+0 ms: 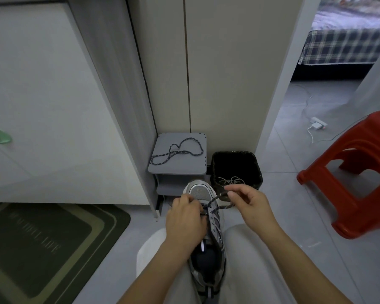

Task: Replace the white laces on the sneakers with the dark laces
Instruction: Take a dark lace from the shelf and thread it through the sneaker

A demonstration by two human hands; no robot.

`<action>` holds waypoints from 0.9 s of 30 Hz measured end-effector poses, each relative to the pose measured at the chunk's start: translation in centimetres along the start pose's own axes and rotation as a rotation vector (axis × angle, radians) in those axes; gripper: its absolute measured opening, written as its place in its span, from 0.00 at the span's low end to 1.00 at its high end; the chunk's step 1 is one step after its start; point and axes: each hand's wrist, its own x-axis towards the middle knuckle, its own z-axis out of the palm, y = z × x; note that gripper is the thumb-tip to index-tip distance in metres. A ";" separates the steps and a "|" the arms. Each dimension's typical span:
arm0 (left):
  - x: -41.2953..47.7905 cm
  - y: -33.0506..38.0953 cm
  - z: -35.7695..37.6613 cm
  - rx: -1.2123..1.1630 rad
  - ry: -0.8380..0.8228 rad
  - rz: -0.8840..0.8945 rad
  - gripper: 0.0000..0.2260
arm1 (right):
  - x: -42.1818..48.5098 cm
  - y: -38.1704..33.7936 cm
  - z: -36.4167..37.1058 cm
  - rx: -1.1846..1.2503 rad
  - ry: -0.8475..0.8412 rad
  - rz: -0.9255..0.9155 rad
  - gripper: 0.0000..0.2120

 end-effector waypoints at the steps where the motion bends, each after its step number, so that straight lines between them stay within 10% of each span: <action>1: 0.1 0.0 -0.1 0.004 -0.003 0.004 0.09 | 0.0 0.1 -0.1 -0.010 0.018 0.001 0.13; 13: -3.4 -6.6 -5.5 -0.482 0.220 -0.277 0.09 | -0.3 1.2 1.8 -0.469 -0.130 0.021 0.03; 19: -6.0 -11.1 -3.6 -0.419 0.027 -0.461 0.06 | -0.6 1.5 3.2 -0.389 -0.154 0.069 0.03; 27: -3.6 -5.4 -1.4 -0.228 0.134 -0.016 0.13 | -0.2 1.9 2.8 -0.223 -0.124 0.122 0.07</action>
